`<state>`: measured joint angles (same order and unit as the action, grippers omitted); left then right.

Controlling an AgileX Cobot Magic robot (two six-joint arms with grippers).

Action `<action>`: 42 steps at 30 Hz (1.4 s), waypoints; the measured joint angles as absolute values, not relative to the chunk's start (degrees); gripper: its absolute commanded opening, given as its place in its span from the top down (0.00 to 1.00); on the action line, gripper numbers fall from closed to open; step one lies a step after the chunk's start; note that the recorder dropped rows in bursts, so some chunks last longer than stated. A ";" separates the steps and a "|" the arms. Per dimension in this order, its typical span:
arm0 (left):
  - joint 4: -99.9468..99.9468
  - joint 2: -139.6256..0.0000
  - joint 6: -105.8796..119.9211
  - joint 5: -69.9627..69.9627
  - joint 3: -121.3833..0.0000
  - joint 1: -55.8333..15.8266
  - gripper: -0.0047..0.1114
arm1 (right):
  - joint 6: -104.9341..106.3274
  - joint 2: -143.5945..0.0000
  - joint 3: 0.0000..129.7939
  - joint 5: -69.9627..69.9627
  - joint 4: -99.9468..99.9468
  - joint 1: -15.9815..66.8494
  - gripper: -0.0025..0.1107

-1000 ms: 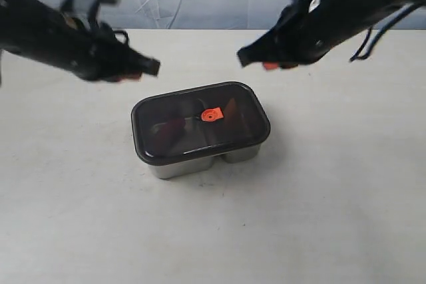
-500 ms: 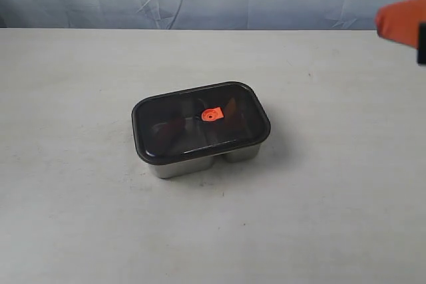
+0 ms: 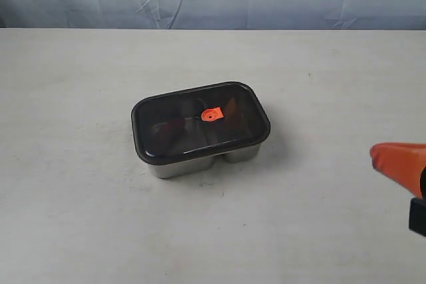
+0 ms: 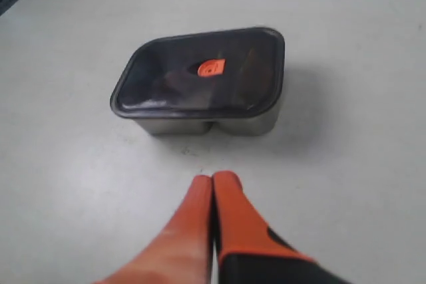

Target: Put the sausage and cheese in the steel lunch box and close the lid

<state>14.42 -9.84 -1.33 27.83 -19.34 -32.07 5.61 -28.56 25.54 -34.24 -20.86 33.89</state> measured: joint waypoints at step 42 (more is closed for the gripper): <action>13.05 -9.60 -1.12 28.08 -19.24 -32.10 0.96 | 0.00 -0.44 1.21 -23.16 -2.26 -7.63 0.98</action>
